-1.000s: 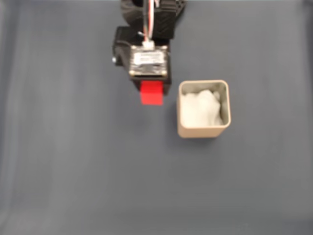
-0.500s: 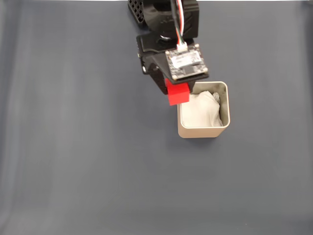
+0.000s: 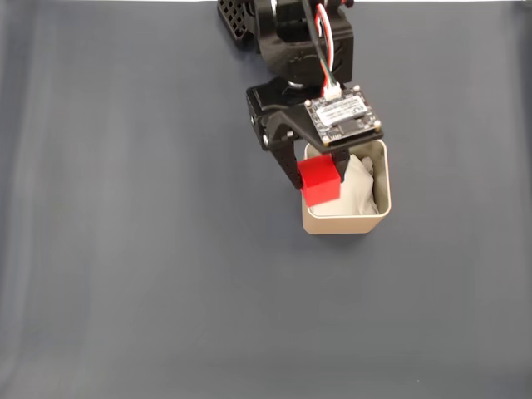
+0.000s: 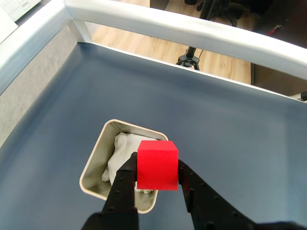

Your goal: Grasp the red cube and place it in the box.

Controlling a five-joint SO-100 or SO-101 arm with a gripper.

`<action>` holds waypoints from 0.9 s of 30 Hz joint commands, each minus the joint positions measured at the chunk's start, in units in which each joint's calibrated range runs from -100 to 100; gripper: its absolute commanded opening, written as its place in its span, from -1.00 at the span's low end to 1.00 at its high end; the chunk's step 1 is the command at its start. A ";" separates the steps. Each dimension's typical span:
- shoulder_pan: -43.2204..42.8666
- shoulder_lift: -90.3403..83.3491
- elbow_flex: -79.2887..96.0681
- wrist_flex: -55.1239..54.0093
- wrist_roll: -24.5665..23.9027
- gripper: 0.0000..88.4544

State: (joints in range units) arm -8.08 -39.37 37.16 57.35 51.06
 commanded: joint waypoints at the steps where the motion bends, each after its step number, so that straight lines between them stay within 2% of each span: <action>1: -0.69 1.16 -2.70 -1.34 0.34 -1.00; 27: -5.09 -2.48 -0.33 0.14 -0.44 -0.98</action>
State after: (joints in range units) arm -12.74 -39.46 37.34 57.11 50.82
